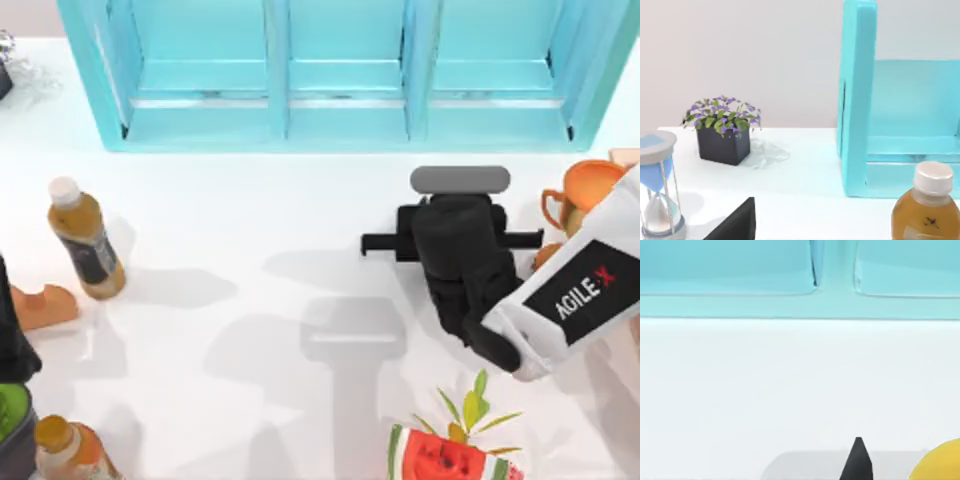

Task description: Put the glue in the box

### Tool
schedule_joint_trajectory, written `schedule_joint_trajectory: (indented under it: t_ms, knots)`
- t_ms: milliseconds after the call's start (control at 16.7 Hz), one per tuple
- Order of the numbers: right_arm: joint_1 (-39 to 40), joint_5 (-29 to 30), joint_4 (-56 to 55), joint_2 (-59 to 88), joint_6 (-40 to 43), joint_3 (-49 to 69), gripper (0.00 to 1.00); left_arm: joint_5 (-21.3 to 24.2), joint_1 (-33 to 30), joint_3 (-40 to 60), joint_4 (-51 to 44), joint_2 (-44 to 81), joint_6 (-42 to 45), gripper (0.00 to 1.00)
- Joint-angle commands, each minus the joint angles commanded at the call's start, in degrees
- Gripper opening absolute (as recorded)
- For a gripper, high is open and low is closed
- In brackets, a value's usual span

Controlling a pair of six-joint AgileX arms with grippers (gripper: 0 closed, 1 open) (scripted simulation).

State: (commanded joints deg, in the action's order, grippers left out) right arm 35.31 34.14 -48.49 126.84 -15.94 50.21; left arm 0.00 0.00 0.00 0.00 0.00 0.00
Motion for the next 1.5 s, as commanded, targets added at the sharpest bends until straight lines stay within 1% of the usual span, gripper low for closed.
schedule_joint_trajectory:
  t_ms: [300,540,660,840,1020,1380,1500]
  knots:
    - [0.19,-0.11,0.07,-0.31,0.03,0.01,0.0,0.0,0.0,0.0,0.0,0.0,0.0,1.0]
    - [5.05,-4.57,4.09,-3.68,0.42,-0.43,0.0,0.0,0.0,0.0,0.0,0.0,0.0,1.0]
    - [6.65,-5.42,8.29,-8.12,0.57,0.87,0.0,0.0,0.0,0.0,0.0,0.0,0.0,1.0]
    - [4.6,-2.61,15.67,-15.66,0.59,3.86,0.0,0.0,0.0,0.0,0.0,0.0,0.0,1.0]
    - [0.82,-0.5,21.1,-18.92,0.37,4.04,0.0,0.0,0.0,0.0,0.0,0.0,0.0,1.0]
    - [0.29,-0.31,22.07,-18.83,-0.09,3.71,0.0,0.0,0.0,0.0,0.0,0.0,0.0,1.0]
    - [-1.02,-0.85,22.49,-19.24,1.66,4.71,0.0,0.0,0.0,0.0,0.0,0.0,0.0,1.0]
